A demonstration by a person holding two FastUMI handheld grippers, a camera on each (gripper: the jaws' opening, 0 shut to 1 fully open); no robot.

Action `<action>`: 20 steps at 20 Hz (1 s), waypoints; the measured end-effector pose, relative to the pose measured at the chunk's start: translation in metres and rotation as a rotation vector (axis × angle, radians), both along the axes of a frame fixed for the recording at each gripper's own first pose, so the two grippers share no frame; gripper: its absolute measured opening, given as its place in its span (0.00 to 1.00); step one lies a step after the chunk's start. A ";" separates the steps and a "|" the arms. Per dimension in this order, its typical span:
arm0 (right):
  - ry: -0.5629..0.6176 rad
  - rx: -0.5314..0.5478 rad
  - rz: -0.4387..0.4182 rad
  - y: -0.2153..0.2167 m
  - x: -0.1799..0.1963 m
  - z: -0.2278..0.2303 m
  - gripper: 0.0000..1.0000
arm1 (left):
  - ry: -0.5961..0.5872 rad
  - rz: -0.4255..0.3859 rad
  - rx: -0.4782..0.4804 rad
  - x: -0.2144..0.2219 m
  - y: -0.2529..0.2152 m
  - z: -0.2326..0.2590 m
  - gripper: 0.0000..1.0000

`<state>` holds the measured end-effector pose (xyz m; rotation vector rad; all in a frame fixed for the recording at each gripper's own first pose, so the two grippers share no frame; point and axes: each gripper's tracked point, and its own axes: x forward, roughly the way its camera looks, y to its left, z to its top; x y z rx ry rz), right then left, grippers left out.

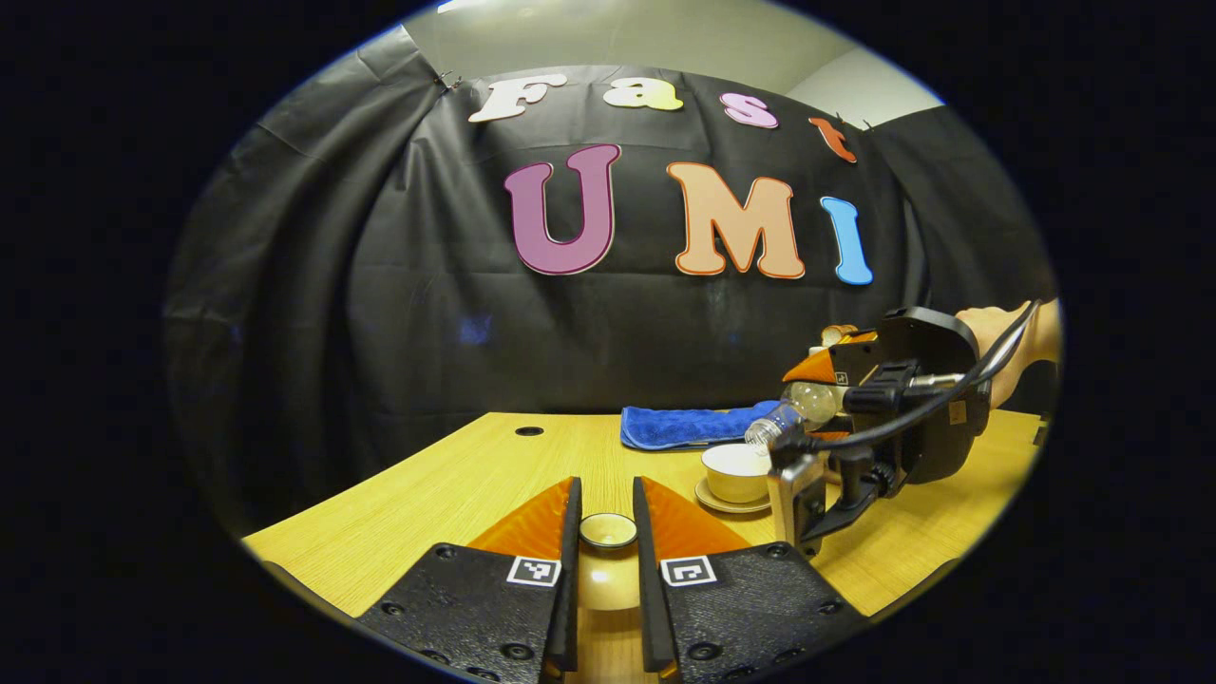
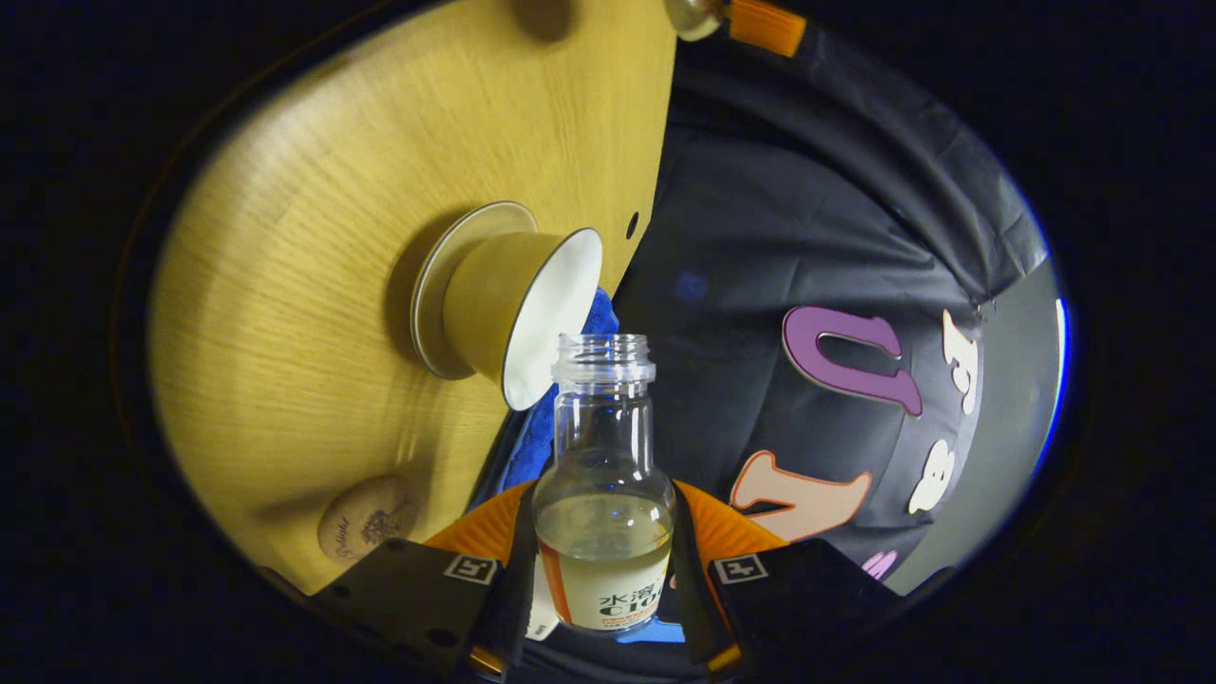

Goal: Open the teacup lid with one hand, grasp the water bottle and pour water into the teacup with the other hand; after pouring, place the water bottle on the coaster and then close the teacup lid.

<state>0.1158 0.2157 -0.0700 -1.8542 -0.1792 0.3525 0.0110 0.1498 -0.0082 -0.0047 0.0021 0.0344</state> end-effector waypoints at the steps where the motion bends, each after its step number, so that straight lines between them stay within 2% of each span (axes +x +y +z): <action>1: 0.035 0.064 -0.017 -0.001 -0.002 -0.002 0.69 | 0.000 0.000 0.000 0.000 0.000 0.000 0.24; 3: 0.111 0.233 -0.060 -0.008 -0.007 0.002 0.65 | 0.000 0.000 0.000 0.001 0.000 0.000 0.24; 4: 0.149 0.333 -0.080 -0.007 -0.002 0.010 0.67 | 0.000 0.000 0.000 0.000 0.000 0.000 0.24; 6: 0.232 0.560 -0.119 -0.013 0.003 0.025 0.70 | 0.000 0.000 0.000 0.000 -0.001 0.000 0.24; 7: 0.265 0.673 -0.142 -0.019 0.005 0.032 0.65 | 0.001 0.000 -0.001 0.000 -0.001 0.000 0.24; 12: 0.406 1.316 -0.237 -0.062 0.022 0.051 0.68 | 0.001 0.005 0.000 0.000 0.001 0.000 0.24; 13: 0.417 1.416 -0.255 -0.070 0.025 0.049 0.65 | 0.002 0.006 0.000 0.000 0.001 0.001 0.24; 16: 0.417 1.619 -0.257 -0.082 0.030 0.040 0.68 | 0.001 0.008 0.000 0.001 0.001 -0.001 0.24; 20: 0.416 1.766 -0.269 -0.082 0.038 0.026 0.67 | 0.002 0.010 0.000 0.000 0.002 -0.001 0.24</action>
